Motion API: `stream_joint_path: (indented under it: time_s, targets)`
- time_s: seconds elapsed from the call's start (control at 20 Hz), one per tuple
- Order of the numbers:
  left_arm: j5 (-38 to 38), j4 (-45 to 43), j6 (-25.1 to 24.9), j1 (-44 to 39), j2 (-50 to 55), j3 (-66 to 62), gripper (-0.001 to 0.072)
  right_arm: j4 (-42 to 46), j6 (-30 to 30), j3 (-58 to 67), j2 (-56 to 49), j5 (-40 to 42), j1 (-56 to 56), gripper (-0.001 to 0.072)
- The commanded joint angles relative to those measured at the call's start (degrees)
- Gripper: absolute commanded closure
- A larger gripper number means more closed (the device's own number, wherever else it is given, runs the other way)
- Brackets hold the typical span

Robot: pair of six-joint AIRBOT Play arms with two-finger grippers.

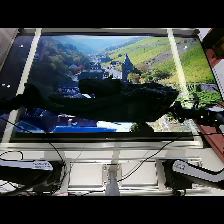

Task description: Fold the clothes and pants, and hang the long-sleeved shirts on hangers.

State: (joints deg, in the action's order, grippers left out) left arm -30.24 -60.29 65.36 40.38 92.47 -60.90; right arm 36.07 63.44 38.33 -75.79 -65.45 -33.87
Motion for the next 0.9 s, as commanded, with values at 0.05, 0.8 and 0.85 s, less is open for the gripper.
stream_joint_path:
  time_s: [0.05,0.8,0.85]
  targets:
    - [2.16,2.51,-0.2,0.09,-4.94,-2.67,0.0687,-1.84,0.74,4.33,-0.02,-4.35,0.0,0.0672]
    - [-38.86,-18.03,21.57,0.44,-8.26,-28.0,0.069,33.81,19.34,44.83,-0.7,-24.13,5.73,0.0674]
    - [-41.88,-21.16,21.18,0.44,-8.09,-27.98,0.069,33.92,18.23,44.02,-0.7,-28.17,5.73,0.0674]
